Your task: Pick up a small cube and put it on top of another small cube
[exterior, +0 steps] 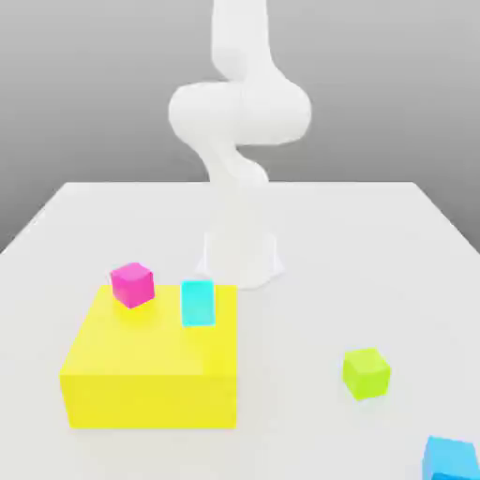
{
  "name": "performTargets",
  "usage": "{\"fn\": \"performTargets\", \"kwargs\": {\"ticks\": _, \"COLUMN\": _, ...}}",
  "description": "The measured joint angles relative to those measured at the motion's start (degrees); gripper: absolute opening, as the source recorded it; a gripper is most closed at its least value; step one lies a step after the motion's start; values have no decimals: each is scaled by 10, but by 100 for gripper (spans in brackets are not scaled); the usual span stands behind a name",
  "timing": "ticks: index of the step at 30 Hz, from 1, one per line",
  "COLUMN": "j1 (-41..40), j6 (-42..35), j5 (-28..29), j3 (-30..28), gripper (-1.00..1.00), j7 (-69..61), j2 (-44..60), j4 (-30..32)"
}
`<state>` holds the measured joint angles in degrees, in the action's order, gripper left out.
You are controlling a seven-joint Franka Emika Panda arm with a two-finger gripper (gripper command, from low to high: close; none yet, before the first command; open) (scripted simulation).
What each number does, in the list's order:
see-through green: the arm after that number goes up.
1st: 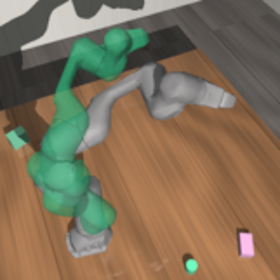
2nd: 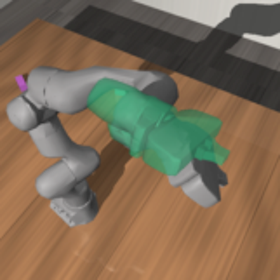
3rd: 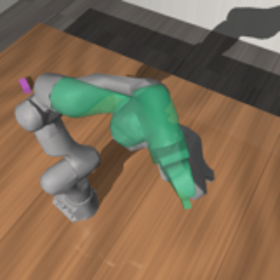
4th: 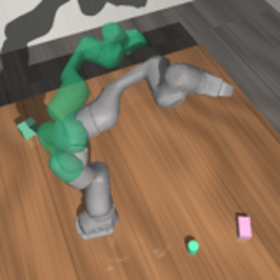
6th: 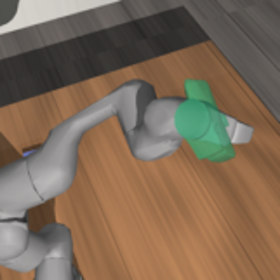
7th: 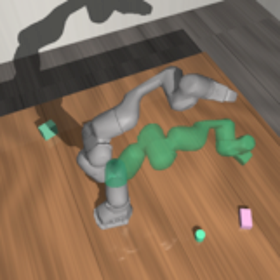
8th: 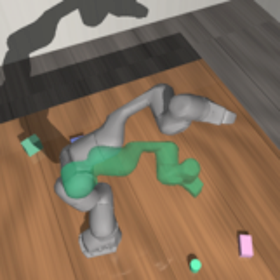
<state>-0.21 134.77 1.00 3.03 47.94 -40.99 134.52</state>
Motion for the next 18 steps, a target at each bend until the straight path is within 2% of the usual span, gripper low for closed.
{"fn": "performTargets", "kwargs": {"ticks": 9, "j1": 4, "j6": 118, "j5": 45, "j3": 104, "gripper": 0, "j7": 87, "j2": 197, "j4": 106}}
{"fn": "performTargets", "kwargs": {"ticks": 18, "j1": 48, "j6": 233, "j5": 62, "j3": 171, "gripper": 0, "j7": 153, "j2": 383, "j4": 209}}
